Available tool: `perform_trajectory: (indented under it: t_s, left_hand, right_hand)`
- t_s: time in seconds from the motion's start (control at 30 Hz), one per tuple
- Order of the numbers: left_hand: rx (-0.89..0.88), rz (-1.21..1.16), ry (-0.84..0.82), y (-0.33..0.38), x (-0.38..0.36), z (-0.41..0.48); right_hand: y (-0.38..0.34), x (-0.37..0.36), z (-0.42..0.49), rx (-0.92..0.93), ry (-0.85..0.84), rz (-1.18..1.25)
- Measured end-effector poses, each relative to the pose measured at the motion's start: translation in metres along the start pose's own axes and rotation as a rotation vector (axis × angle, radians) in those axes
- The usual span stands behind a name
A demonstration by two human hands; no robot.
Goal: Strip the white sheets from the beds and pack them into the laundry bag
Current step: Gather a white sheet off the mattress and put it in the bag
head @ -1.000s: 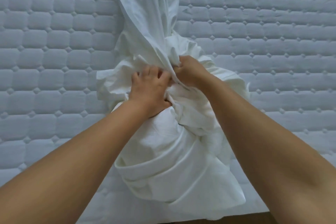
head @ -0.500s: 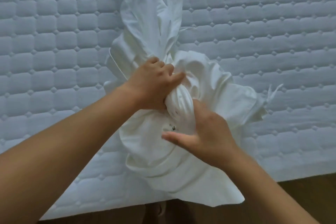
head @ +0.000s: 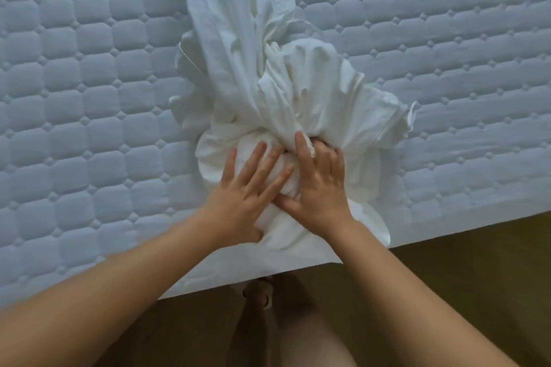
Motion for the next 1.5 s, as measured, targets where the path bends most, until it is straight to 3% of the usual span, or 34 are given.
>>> perform_trajectory:
  t_s: [0.13, 0.3, 0.43, 0.5, 0.6, 0.7, 0.8, 0.83, 0.97, 1.07, 1.13, 1.17, 1.23, 1.3, 1.33, 1.4, 1.5]
  left_hand:
    - [-0.001, 0.052, -0.001, -0.004, -0.013, 0.018]
    - [-0.078, 0.067, 0.007, -0.008, -0.008, 0.045]
    - [-0.076, 0.022, 0.172, -0.014, 0.002, 0.055]
    - [-0.071, -0.053, 0.147, -0.018, 0.016, 0.06]
    - [0.02, -0.141, -0.118, -0.029, 0.044, 0.06]
    - [0.166, -0.19, -0.456, -0.046, 0.063, 0.041]
    - [0.251, -0.281, -0.621, -0.051, 0.06, -0.01]
    - [0.263, -0.263, -0.579, -0.049, 0.056, -0.034]
    - [0.203, -0.231, -0.052, -0.022, 0.046, -0.101]
    - [0.157, -0.067, 0.032, -0.025, 0.018, -0.083]
    - [0.165, -0.035, 0.032, -0.037, 0.01, -0.052]
    - [0.157, -0.044, 0.04, -0.043, 0.01, -0.037]
    - [0.19, -0.102, -0.032, -0.055, 0.02, -0.008]
    - [0.287, -0.217, -0.124, -0.072, 0.032, 0.016]
    - [0.325, -0.279, -0.145, -0.081, 0.04, 0.027]
    - [0.38, -0.417, -0.222, -0.103, 0.053, 0.045]
    - [0.404, -0.583, -0.341, -0.127, 0.058, 0.059]
  right_hand:
    - [-0.006, -0.005, -0.038, -0.098, 0.095, -0.109]
    - [0.011, -0.02, -0.071, -0.058, -0.16, -0.325]
    - [0.02, -0.021, -0.049, -0.059, -0.149, -0.317]
    - [0.022, -0.011, -0.038, -0.031, -0.16, -0.232]
    - [0.015, 0.014, -0.025, -0.019, -0.263, 0.044]
    - [-0.004, 0.029, -0.01, -0.089, -0.526, 0.437]
    - [-0.024, 0.021, -0.001, -0.095, -0.827, 0.545]
    - [-0.028, 0.017, 0.003, -0.103, -0.89, 0.555]
    - [-0.035, 0.013, 0.029, -0.161, -1.025, 0.641]
    - [-0.033, 0.017, 0.045, -0.232, -1.103, 0.638]
    - [-0.029, 0.02, 0.055, -0.289, -0.999, 0.559]
    - [-0.028, 0.023, 0.058, -0.296, -0.87, 0.463]
    - [-0.029, 0.036, 0.058, -0.271, -0.487, 0.167]
    - [-0.042, 0.051, 0.036, -0.117, -0.096, -0.067]
    - [-0.048, 0.054, 0.02, -0.008, 0.004, -0.119]
    - [-0.05, 0.042, -0.002, 0.149, -0.02, -0.27]
    - [-0.037, 0.012, 0.012, 0.218, -0.135, -0.396]
Point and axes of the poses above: each hand's wrist, its own z-axis towards the middle knuckle, its own x-axis out of the back of the hand, y = z × x, the point moved 3 cm from there along z, towards the middle knuckle, and after that the axes turned 3 degrees about z, right-handed, at the moved point
